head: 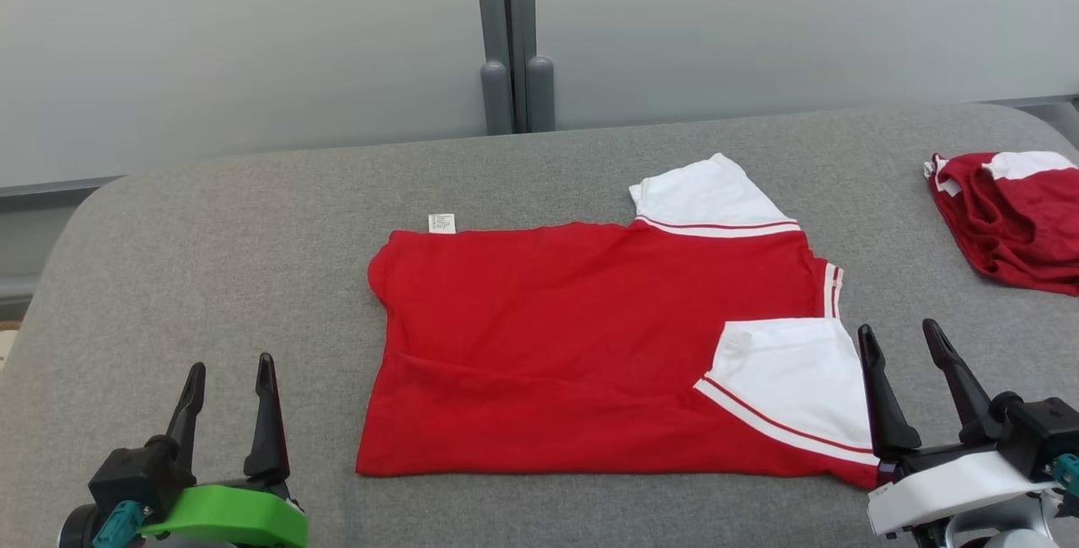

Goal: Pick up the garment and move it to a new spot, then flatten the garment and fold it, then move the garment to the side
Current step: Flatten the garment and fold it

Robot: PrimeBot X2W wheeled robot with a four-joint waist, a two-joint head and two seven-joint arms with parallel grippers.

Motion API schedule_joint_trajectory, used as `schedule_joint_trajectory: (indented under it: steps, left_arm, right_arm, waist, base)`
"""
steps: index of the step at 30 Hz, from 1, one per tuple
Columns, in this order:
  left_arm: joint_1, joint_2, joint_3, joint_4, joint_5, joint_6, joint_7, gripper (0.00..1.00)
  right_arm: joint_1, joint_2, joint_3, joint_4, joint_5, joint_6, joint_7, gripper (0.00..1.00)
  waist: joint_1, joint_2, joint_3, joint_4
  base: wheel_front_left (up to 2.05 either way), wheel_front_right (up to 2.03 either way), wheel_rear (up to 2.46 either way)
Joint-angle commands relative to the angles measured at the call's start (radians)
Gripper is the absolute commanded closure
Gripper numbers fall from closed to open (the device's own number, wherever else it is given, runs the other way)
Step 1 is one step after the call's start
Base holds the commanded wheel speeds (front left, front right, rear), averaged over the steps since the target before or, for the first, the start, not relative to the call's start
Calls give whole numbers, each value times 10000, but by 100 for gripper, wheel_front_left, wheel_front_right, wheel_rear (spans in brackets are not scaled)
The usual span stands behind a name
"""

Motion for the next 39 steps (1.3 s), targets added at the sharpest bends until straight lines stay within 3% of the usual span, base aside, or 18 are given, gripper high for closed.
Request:
schedule_joint_trajectory:
  steps: [1,14,26,39]
  left_arm:
    - [54,-25,60,31,91,-25,-13,0]
    - [-1141,111,23,470,315,-196,-10,0]
    - [-5040,371,-690,1802,631,-587,641,0]
    - [-8421,-9,-1730,4902,378,-933,1196,0]
  right_arm:
    - [4,5,-26,46,-58,5,16,0]
    - [-1154,-414,213,401,57,5,42,0]
    - [-5093,-1709,988,1663,730,5,806,0]
    - [-9212,-2470,2527,4687,1095,3,1396,0]
  waist:
    - [0,0,7,-12]
    - [0,0,424,-126]
    - [0,0,2422,-107]
    - [0,0,4569,105]
  base:
    - [0,0,0]
    - [0,0,0]
    - [0,0,0]
    - [0,0,0]
